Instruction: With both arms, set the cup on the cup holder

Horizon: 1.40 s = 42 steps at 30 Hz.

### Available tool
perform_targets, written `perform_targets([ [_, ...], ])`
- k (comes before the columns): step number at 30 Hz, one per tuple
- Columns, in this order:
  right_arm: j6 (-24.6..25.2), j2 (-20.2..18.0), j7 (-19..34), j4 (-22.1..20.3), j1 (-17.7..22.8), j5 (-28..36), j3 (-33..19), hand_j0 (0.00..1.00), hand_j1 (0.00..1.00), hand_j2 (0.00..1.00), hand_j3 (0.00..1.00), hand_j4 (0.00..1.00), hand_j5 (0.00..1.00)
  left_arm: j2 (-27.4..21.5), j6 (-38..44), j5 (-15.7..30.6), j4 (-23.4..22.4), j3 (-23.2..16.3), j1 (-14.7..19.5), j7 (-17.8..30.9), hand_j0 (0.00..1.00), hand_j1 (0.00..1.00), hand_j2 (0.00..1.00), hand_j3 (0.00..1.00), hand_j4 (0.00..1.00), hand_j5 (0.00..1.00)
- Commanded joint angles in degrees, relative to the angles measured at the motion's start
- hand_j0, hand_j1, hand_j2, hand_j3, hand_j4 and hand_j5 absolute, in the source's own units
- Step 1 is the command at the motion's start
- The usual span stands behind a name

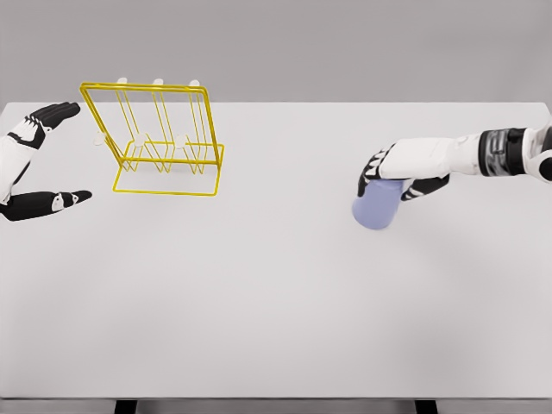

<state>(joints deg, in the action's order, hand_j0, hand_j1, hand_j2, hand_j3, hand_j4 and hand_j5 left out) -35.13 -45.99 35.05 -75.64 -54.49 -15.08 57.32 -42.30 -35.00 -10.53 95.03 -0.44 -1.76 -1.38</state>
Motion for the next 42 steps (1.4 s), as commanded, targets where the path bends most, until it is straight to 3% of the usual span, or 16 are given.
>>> perform_targets([
  [1, 0.13, 0.20, -0.05, -0.03, 0.00, 0.40, -0.11, 0.52, 0.52, 0.52, 0.52, 0.52, 0.52, -0.06, 0.00, 0.33, 0.15, 0.00, 0.00, -0.03, 1.00, 1.00, 1.00, 1.00, 1.00, 1.00],
  [4, 0.13, 0.20, -0.05, -0.03, 0.00, 0.40, -0.19, 0.46, 0.46, 0.46, 0.46, 0.46, 0.46, -0.06, 0.00, 0.33, 0.15, 0.00, 0.00, -0.03, 1.00, 1.00, 1.00, 1.00, 1.00, 1.00],
  [14, 0.13, 3.01, -0.05, -1.26, -2.72, 0.84, -0.90, 0.47, 0.47, 0.47, 0.47, 0.47, 0.47, -0.15, 0.00, 0.33, 0.15, 0.00, 0.00, -0.03, 1.00, 1.00, 1.00, 1.00, 1.00, 1.00],
  [20, 0.13, 4.15, -0.05, -12.77, -2.81, 1.10, -0.81, 0.48, 0.48, 0.48, 0.48, 0.48, 0.48, -0.15, 0.00, 0.33, 0.15, 0.00, 0.00, -0.03, 1.00, 1.00, 1.00, 1.00, 1.00, 1.00],
  [27, 0.13, 9.95, -0.05, -14.01, -2.90, 0.75, -0.02, 0.49, 0.49, 0.49, 0.49, 0.49, 0.49, -0.15, 0.00, 0.33, 0.24, 0.00, 0.00, -0.03, 1.00, 1.00, 1.00, 1.00, 1.00, 1.00],
  [35, 0.13, 13.90, -0.05, -14.53, -2.99, 0.14, 5.69, 0.50, 0.50, 0.50, 0.50, 0.50, 0.50, -0.15, 0.00, 0.33, 0.24, 0.00, 0.00, -0.03, 1.00, 1.00, 1.00, 1.00, 1.00, 1.00],
  [42, 0.13, 16.10, -0.05, -13.92, -3.87, -1.53, 5.87, 0.52, 0.52, 0.52, 0.52, 0.52, 0.52, -0.15, 0.00, 0.33, 0.15, 0.00, 0.00, -0.03, 1.00, 1.00, 1.00, 1.00, 1.00, 1.00],
])
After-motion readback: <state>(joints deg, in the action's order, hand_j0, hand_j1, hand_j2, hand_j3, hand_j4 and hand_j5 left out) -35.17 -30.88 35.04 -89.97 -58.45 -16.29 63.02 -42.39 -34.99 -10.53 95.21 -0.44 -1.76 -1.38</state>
